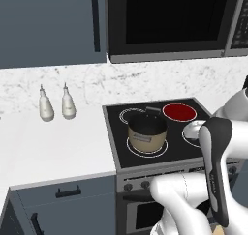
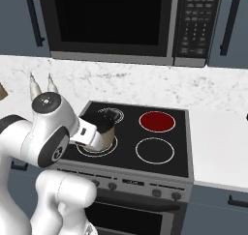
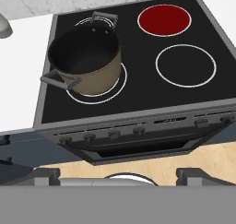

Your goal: Turn off the rear right burner of the stove.

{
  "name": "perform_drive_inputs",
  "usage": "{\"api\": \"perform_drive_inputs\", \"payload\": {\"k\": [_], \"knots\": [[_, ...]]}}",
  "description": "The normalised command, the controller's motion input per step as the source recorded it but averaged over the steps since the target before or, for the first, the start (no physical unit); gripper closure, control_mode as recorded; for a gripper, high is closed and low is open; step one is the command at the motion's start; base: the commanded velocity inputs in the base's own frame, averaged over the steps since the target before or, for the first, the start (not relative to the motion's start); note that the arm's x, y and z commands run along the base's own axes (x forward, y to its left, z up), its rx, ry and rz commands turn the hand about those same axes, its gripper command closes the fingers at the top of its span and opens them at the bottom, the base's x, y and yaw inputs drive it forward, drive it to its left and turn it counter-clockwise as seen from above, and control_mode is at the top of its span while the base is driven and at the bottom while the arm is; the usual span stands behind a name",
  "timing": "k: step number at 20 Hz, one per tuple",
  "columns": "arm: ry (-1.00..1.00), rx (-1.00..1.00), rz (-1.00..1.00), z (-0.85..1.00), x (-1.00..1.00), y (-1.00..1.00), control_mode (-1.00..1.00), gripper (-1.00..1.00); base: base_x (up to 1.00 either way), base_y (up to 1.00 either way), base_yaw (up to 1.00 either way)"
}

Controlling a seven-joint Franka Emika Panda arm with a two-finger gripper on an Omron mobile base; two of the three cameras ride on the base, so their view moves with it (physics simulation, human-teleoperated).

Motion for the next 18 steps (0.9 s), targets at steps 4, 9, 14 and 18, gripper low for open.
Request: {"api": "perform_drive_inputs", "payload": {"k": [4, 9, 14, 18], "knots": [[0.00, 0.00, 0.00, 0.00, 0.00, 0.00, 1.00, -1.00, 0.00, 0.26, 0.00], [0.00, 0.00, 0.00, 0.00, 0.00, 0.00, 1.00, -1.00, 0.00, 0.26, 0.00], [0.00, 0.00, 0.00, 0.00, 0.00, 0.00, 1.00, -1.00, 0.00, 0.30, 0.00], [0.00, 0.00, 0.00, 0.00, 0.00, 0.00, 1.00, -1.00, 0.00, 0.47, 0.00]]}}
